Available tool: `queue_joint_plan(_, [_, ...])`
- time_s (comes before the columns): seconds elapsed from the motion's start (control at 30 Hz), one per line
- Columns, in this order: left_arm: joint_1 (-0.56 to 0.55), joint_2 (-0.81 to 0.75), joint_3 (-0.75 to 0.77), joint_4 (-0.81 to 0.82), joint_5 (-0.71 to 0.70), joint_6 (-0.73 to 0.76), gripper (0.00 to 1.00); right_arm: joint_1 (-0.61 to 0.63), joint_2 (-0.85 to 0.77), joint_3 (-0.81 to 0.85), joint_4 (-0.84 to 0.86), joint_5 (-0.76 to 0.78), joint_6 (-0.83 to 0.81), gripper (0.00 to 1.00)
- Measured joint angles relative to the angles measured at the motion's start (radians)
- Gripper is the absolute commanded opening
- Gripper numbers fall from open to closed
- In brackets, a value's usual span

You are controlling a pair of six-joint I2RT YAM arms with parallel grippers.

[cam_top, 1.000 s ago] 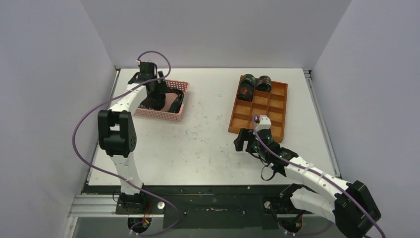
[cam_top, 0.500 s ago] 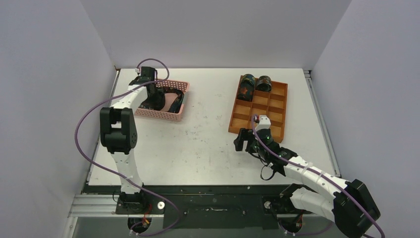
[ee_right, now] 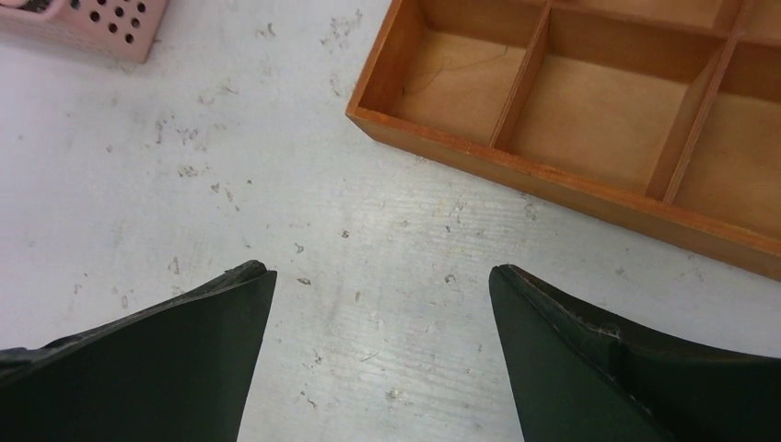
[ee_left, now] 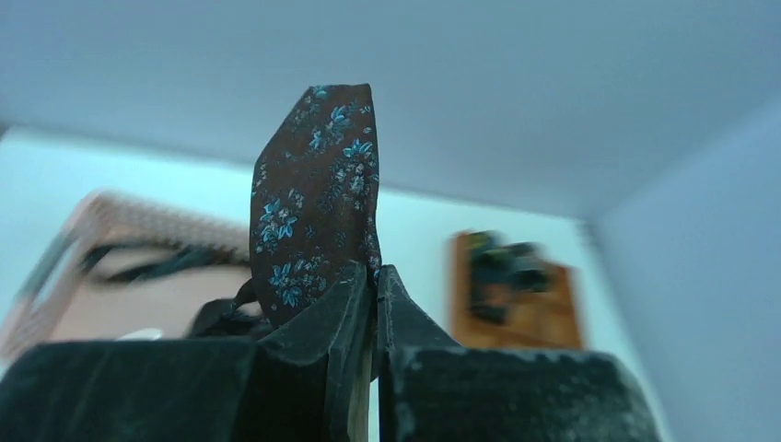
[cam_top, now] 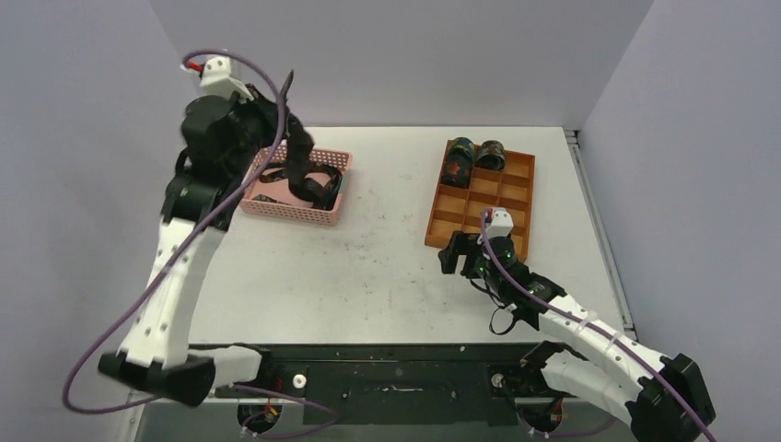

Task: Roll the ties
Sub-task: Pick up the tie from the bin, then place the tie at the center of the board.

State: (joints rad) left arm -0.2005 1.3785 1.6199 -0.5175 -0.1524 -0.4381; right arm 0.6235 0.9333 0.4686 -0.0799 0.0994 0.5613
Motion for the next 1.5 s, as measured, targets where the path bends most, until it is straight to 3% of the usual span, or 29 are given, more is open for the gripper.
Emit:
queue_joint_plan(0.13, [-0.174,-0.27,0.045,0.14,0.131,-0.002,0.0,0.0,-0.063,0.074,-0.062,0.035,-0.007,0.9])
queue_joint_plan(0.2, [-0.199,-0.382,0.023,0.19,0.195,-0.016,0.0,0.0,-0.099,0.113,-0.076,0.06,-0.017,0.9])
queue_joint_plan(0.37, [-0.203,-0.604,-0.217,0.238,0.235,-0.019,0.01,-0.001,-0.176,0.157,-0.101,0.134,-0.029,0.9])
queue_joint_plan(0.4, [-0.204,-0.633,-0.294,0.223,0.208,-0.017,0.07,-0.002,-0.188,0.157,-0.11,0.146,-0.029,0.9])
queue_joint_plan(0.47, [-0.204,-0.671,-0.462,0.177,0.141,-0.016,0.52,-0.003,-0.198,0.156,-0.118,0.156,-0.027,0.9])
queue_joint_plan(0.5, [-0.204,-0.679,-0.549,0.153,0.111,-0.014,0.68,-0.003,-0.198,0.155,-0.118,0.156,-0.026,0.9])
queue_joint_plan(0.57, [-0.204,-0.684,-0.715,0.102,0.051,-0.031,0.84,-0.003,-0.192,0.149,-0.118,0.154,-0.02,0.9])
queue_joint_plan(0.67, [-0.203,-0.669,-0.885,0.01,-0.026,-0.073,1.0,-0.003,-0.171,0.135,-0.116,0.136,-0.012,0.9])
queue_joint_plan(0.77, [-0.203,-0.712,-0.941,-0.062,-0.101,-0.109,0.96,-0.003,-0.142,0.113,-0.115,0.094,-0.012,0.9])
queue_joint_plan(0.97, [-0.203,-0.89,-0.94,-0.042,-0.184,-0.145,0.96,0.01,-0.059,0.065,-0.081,0.026,0.006,0.91])
queue_joint_plan(1.3, [-0.204,-0.758,-1.039,0.014,0.031,-0.24,0.96,0.095,0.112,0.014,-0.182,0.19,0.196,0.9])
queue_joint_plan(1.5, [-0.204,-0.796,-1.137,0.035,0.092,-0.293,0.97,0.097,0.27,0.119,-0.207,0.245,0.214,0.91])
